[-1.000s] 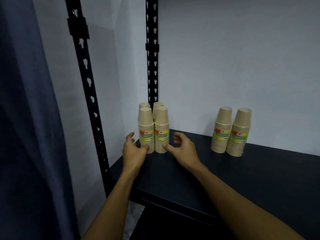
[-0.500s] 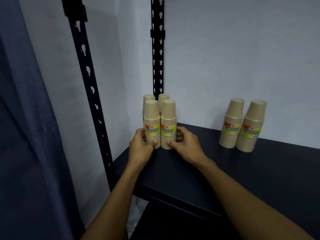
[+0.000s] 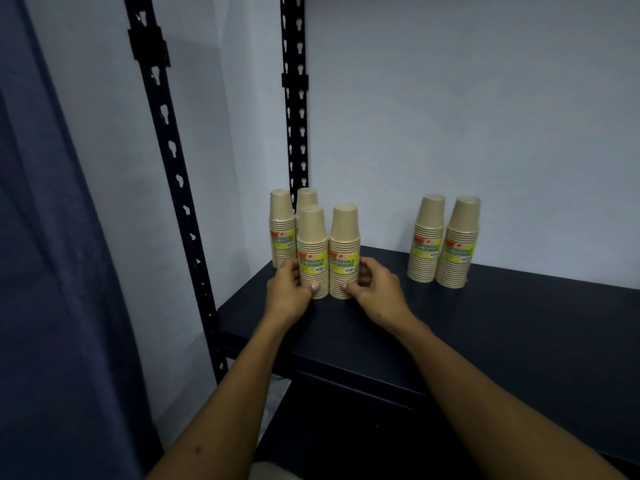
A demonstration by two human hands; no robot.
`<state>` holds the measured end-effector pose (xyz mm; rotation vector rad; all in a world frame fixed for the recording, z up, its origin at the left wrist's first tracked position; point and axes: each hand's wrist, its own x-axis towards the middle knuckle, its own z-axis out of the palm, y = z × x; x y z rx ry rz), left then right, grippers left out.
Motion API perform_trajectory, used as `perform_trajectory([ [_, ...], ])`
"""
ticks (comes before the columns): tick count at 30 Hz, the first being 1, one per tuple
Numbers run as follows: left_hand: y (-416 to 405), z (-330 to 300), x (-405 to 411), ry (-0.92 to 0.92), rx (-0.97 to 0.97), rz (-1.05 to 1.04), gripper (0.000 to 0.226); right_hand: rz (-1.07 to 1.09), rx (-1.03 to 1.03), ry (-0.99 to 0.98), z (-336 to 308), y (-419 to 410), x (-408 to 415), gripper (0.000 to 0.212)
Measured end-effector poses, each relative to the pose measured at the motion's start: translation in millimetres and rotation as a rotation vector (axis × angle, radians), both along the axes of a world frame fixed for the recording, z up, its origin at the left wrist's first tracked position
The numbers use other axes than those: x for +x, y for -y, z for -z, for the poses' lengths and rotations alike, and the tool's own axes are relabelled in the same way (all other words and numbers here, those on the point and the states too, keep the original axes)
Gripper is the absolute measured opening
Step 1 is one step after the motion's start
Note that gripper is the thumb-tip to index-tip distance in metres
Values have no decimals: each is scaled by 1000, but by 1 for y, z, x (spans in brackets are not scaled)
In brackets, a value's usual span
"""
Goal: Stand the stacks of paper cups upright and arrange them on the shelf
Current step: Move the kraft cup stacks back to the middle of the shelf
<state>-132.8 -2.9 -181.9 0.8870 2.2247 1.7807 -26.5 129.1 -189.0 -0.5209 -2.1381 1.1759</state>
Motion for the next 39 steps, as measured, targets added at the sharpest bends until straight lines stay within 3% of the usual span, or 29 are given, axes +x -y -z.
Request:
perform_trajectory([
  [17,-98,5,89,-55,-40,274,38,252,-6,-5,-5,-55,134,50],
  [23,-117,4,91,-82,-47,286,32,323,-21,-20,-3,-64,136,55],
  [29,-125,5,91,-103,-29,269,36,348,26,24,-9,-73,139,45],
  [39,-127,8,90,-136,-40,275,36,410,-4,2,-10,-81,133,46],
])
